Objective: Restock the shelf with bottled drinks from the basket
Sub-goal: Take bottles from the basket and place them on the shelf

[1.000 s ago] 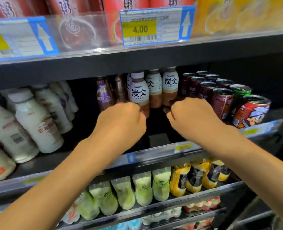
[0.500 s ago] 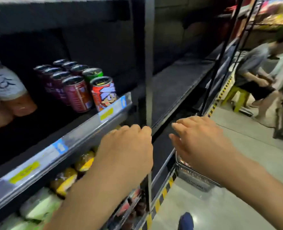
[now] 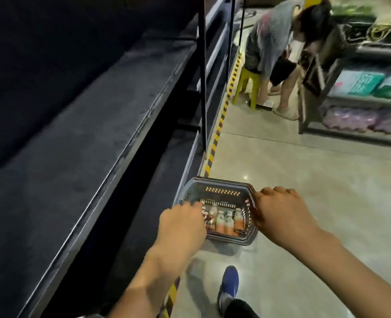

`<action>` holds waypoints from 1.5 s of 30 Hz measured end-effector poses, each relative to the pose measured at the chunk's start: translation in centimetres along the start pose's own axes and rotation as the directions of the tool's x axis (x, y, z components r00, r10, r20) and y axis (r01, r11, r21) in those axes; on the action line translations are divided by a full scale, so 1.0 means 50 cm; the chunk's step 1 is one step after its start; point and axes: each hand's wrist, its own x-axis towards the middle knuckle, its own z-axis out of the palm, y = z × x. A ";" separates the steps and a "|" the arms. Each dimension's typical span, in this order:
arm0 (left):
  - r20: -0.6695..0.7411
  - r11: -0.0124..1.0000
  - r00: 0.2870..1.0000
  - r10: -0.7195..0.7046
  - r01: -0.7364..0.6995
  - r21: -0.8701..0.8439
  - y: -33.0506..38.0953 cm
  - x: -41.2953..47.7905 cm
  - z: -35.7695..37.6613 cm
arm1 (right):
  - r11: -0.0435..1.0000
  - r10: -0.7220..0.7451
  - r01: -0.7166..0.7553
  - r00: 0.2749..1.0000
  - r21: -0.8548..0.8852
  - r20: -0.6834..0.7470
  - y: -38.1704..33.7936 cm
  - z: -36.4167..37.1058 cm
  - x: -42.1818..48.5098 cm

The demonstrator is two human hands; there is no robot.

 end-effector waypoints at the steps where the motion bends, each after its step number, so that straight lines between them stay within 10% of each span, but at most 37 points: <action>1: 0.027 1.000 1.000 -0.007 0.007 -0.012 0.009 0.057 0.019 | 1.000 0.006 -0.007 0.998 0.018 0.060 0.022 0.021 0.044; 13: 0.487 0.997 0.870 0.074 -0.055 -0.052 0.015 0.554 0.369 | 0.988 -0.015 -0.061 0.881 0.145 0.474 0.101 0.417 0.429; 25: 0.649 0.996 0.756 0.087 -0.058 -0.067 -0.043 0.919 1.065 | 0.933 0.061 -0.296 0.693 0.206 0.718 -0.002 1.160 0.741; 34: 0.661 0.883 0.704 -0.262 0.451 -0.131 -0.085 1.031 1.475 | 0.364 0.317 -0.847 0.504 0.388 0.803 -0.078 1.543 0.843; 45: 0.622 0.485 0.549 -0.559 0.824 -0.291 -0.068 1.081 1.579 | -0.096 0.329 -0.864 0.440 0.494 0.835 -0.090 1.647 0.904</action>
